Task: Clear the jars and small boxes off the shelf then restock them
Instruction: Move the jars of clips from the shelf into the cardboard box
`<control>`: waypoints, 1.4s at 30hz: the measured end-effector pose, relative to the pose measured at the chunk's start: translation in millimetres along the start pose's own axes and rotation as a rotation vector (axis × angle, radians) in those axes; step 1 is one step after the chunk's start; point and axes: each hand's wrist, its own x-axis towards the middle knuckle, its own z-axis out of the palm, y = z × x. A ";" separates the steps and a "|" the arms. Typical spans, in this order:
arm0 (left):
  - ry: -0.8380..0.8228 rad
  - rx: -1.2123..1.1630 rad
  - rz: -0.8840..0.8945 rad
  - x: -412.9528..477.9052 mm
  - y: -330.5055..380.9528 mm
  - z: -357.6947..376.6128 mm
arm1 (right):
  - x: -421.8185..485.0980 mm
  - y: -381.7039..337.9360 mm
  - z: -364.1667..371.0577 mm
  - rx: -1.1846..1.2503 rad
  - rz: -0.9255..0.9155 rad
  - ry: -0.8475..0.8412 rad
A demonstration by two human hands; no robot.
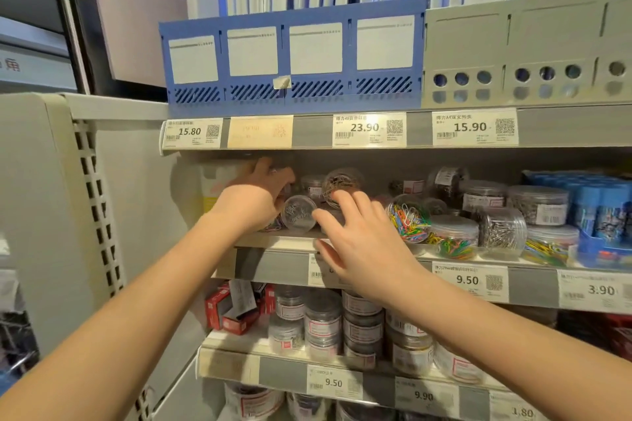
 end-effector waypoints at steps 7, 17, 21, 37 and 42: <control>0.194 -0.062 -0.031 -40.0 -0.4 -0.5 | 19.1 -11.5 -18.5 0.032 0.151 -0.167; 0.323 -0.190 -0.056 -52.8 7.5 5.1 | 60.6 -11.7 15.6 0.132 0.502 -0.403; 0.335 -0.183 -0.052 -52.3 8.3 7.5 | 65.6 -17.6 19.1 0.112 0.503 -0.337; 0.526 -0.356 -0.032 -99.2 4.2 -6.7 | 18.7 -54.2 -23.9 0.275 0.099 -0.116; 0.460 -0.362 -0.116 -163.2 0.5 -33.2 | 5.3 -75.9 -51.5 0.517 0.097 -0.167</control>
